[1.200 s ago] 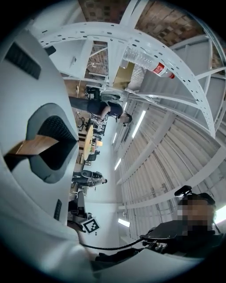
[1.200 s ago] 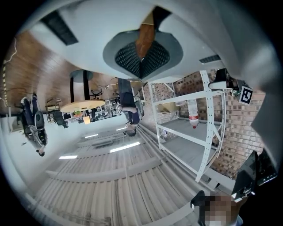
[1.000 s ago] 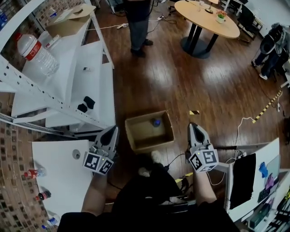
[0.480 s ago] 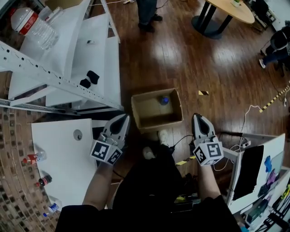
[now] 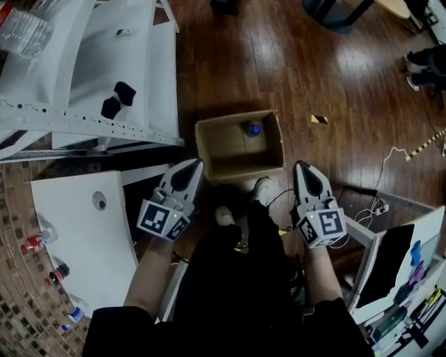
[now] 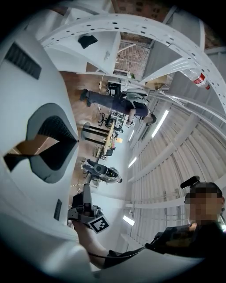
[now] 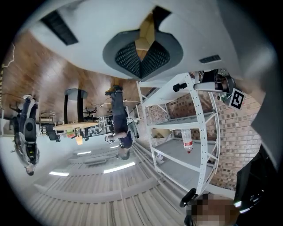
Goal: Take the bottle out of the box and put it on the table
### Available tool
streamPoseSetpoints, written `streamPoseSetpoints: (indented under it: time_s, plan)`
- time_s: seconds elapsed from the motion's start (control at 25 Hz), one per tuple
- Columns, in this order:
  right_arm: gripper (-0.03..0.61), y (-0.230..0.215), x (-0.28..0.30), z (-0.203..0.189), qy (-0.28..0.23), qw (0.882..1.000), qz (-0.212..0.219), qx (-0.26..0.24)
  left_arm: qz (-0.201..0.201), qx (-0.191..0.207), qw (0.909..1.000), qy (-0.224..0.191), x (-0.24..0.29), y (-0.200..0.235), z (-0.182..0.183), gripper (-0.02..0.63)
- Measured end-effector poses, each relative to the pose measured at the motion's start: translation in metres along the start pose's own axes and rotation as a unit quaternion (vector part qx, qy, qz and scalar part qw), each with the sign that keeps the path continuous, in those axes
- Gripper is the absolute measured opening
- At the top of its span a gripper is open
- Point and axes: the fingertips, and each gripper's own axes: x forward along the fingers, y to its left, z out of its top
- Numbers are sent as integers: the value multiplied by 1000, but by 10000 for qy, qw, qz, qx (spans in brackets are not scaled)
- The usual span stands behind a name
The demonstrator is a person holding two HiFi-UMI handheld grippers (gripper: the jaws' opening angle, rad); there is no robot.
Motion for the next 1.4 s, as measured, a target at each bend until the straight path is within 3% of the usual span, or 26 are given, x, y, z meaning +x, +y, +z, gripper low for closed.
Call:
streamPoseSetpoints:
  time_s: [0.32,0.68,0.84,1.24,1.4]
  plan:
    - [5,-49,69,-59,-304,9988,332,-205,-281,507,9983,-101,66,3,-75,3]
    - [5,-103,183,-181,-1134,9889,673,-679,-827,1170,9867,-771,147,37,-259,3]
    - [5,-106,211,-220,-1264,9857,702,-868,-913,1282,9826,-991,164,50,-310,4]
    - [5,-120,227,-230,-1302,9858,819,-681,-1152,1087,9862,-485,204,55,-366,4]
    - [5,-135,226,-242,-1150,9885,706,-689,-1279,1231,9840,-137,233,58,-396,5]
